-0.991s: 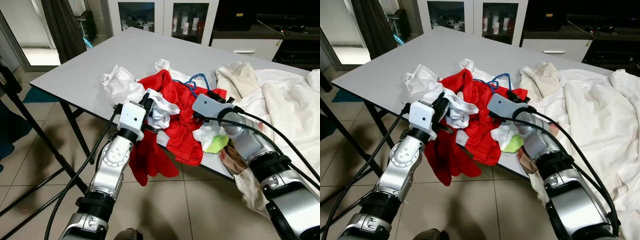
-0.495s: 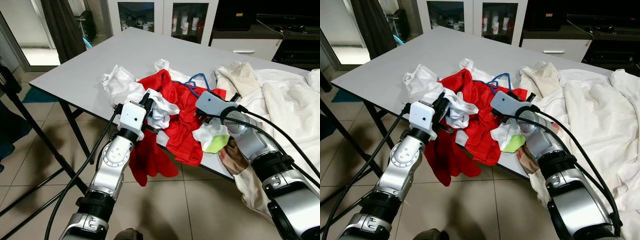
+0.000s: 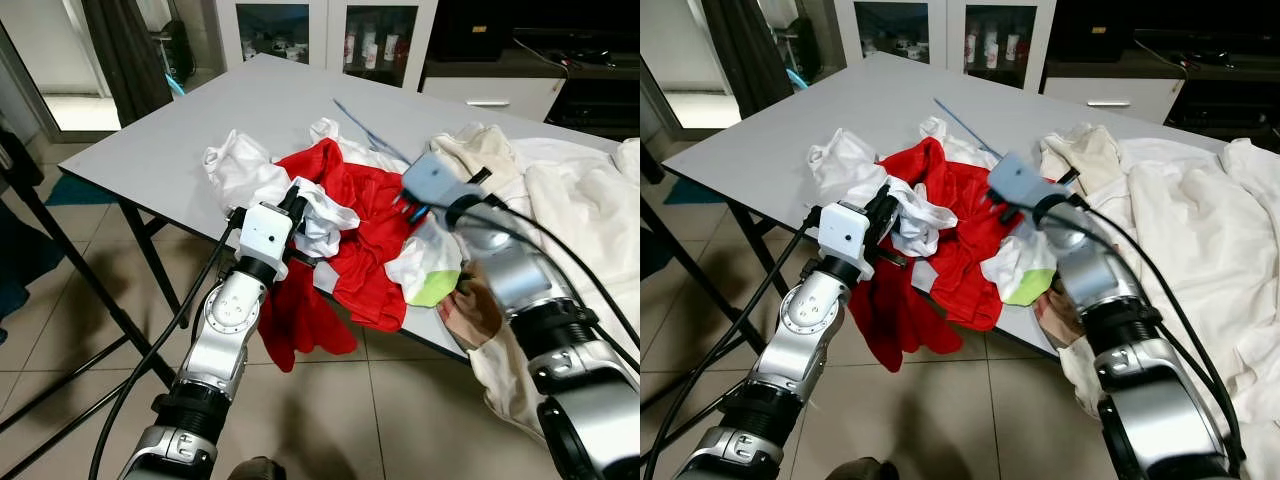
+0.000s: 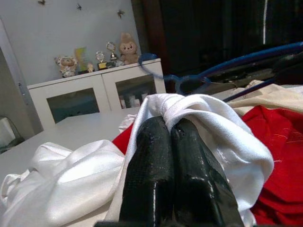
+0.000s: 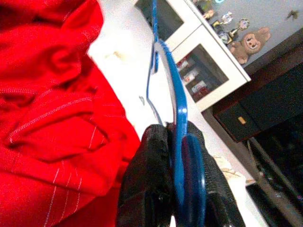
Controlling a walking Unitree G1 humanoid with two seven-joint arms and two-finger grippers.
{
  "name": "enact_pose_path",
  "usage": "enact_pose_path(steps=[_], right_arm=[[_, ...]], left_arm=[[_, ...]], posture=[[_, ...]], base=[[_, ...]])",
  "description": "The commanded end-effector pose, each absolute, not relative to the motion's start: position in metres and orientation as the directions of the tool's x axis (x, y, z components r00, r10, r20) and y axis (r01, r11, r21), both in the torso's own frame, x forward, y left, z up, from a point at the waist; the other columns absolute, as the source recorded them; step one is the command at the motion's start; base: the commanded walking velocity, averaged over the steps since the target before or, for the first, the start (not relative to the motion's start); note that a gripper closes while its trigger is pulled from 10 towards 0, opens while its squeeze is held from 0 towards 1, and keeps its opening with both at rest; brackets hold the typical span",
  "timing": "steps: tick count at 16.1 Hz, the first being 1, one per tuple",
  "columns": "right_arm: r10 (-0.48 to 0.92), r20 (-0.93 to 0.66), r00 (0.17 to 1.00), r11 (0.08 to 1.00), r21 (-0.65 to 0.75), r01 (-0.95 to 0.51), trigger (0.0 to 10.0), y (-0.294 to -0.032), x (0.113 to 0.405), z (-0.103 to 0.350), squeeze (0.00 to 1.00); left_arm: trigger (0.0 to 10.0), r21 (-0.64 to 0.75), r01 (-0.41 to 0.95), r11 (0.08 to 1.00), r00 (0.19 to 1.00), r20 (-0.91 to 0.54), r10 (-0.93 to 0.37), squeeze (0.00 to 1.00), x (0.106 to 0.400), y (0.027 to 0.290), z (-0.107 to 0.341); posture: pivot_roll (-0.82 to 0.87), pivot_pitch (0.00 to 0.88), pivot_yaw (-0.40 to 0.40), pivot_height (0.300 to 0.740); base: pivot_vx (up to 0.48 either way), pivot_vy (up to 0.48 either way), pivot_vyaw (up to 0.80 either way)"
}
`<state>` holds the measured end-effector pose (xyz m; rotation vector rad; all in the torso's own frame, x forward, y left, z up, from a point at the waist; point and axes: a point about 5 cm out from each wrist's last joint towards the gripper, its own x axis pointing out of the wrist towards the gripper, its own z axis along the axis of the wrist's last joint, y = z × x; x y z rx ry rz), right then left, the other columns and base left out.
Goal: Hang hanger
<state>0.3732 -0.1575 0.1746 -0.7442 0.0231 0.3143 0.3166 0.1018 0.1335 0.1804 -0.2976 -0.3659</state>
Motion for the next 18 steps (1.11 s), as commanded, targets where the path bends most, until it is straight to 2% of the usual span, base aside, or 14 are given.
enact_pose_path(steps=[1,3,4,5,6,12,16,18], right_arm=[[0.266,-0.116,0.957,0.725,-0.63,-0.278,0.0,-0.168,0.37,0.18,0.0],[0.266,-0.111,0.958,0.741,-0.612,-0.276,0.0,-0.173,0.369,0.182,0.0],[0.268,-0.105,0.958,0.764,-0.582,-0.278,4.4,-0.179,0.366,0.184,0.0],[0.272,-0.098,0.957,0.802,-0.527,-0.282,7.8,-0.184,0.363,0.186,0.0],[0.286,-0.08,0.955,0.832,-0.474,-0.289,9.8,-0.187,0.359,0.189,0.0],[0.404,0.138,0.904,0.889,-0.293,-0.353,10.0,-0.207,0.325,0.224,0.0],[0.454,0.215,0.865,0.886,-0.21,-0.413,10.0,-0.23,0.3,0.242,0.0],[0.524,0.214,0.824,0.849,-0.203,-0.487,10.0,-0.243,0.28,0.25,0.0]], left_arm=[[10.0,0.232,0.323,0.917,0.888,0.262,-0.379,0.0,0.317,0.101,0.136],[10.0,0.233,0.321,0.918,0.888,0.263,-0.377,0.0,0.319,0.102,0.137],[10.0,0.235,0.318,0.919,0.888,0.266,-0.375,0.0,0.321,0.104,0.139],[10.0,0.241,0.316,0.918,0.886,0.271,-0.376,0.0,0.322,0.104,0.141],[10.0,0.247,0.313,0.917,0.884,0.276,-0.376,0.0,0.324,0.106,0.143],[10.0,0.165,0.185,0.969,0.919,0.319,-0.23,0.0,0.354,0.149,0.175],[10.0,0.097,0.112,0.989,0.936,0.324,-0.138,0.0,0.367,0.176,0.189],[10.0,0.091,0.101,0.991,0.937,0.327,-0.125,0.0,0.371,0.182,0.193]], posture=[[0.06,0.007,0.01,0.74],[0.06,0.006,0.011,0.74],[0.05,0.004,0.018,0.74],[0.05,0.004,0.019,0.74],[0.05,0.003,0.02,0.74],[0.05,0.002,0.043,0.74],[0.04,0.0,0.051,0.74],[0.04,0.0,0.054,0.74]], base=[[0.0,0.0,0.0],[0.0,0.0,0.0],[0.0,0.0,0.0],[0.0,0.0,0.0],[0.0,0.0,0.0],[0.0,0.0,0.0],[0.0,0.0,0.0],[0.0,0.0,0.0]])
